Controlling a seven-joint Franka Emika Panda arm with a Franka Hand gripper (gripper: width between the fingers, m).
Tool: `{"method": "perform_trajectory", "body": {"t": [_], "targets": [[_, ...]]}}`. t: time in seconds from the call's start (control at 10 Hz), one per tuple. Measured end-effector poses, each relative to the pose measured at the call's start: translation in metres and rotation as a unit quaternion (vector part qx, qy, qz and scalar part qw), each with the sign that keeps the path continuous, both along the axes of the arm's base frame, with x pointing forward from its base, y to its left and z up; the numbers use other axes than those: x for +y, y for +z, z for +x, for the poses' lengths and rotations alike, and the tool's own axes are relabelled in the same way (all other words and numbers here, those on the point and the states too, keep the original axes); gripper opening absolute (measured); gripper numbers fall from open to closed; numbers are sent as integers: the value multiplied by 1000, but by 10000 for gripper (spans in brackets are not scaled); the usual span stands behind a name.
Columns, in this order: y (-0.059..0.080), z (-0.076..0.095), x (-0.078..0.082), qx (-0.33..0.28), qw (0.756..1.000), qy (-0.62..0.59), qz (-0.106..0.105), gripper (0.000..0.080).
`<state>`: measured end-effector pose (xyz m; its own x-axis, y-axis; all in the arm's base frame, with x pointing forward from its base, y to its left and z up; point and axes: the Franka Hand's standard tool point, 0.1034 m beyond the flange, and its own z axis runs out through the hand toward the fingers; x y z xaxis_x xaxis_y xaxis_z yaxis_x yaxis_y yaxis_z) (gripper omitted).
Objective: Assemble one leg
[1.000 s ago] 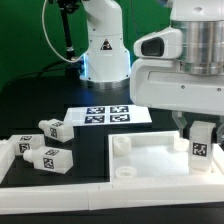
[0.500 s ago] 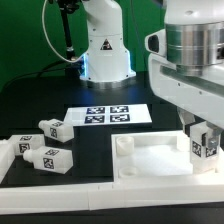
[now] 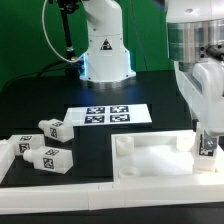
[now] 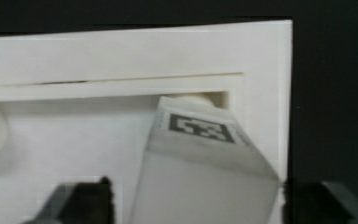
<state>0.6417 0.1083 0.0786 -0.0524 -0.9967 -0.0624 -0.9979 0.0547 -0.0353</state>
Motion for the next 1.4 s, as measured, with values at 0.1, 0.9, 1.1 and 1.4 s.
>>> {"method": "perform_trajectory", "body": {"t": [0.1,0.9,1.1,1.4], "targets": [[0,0,0,-6,994,111,-6,522],[-6,-3,5,-28,883,468,-32,649],[-6,-3,5,-27,886,461,-32,554],[-6,-4,7,-21,932,362,-26,284]]}}
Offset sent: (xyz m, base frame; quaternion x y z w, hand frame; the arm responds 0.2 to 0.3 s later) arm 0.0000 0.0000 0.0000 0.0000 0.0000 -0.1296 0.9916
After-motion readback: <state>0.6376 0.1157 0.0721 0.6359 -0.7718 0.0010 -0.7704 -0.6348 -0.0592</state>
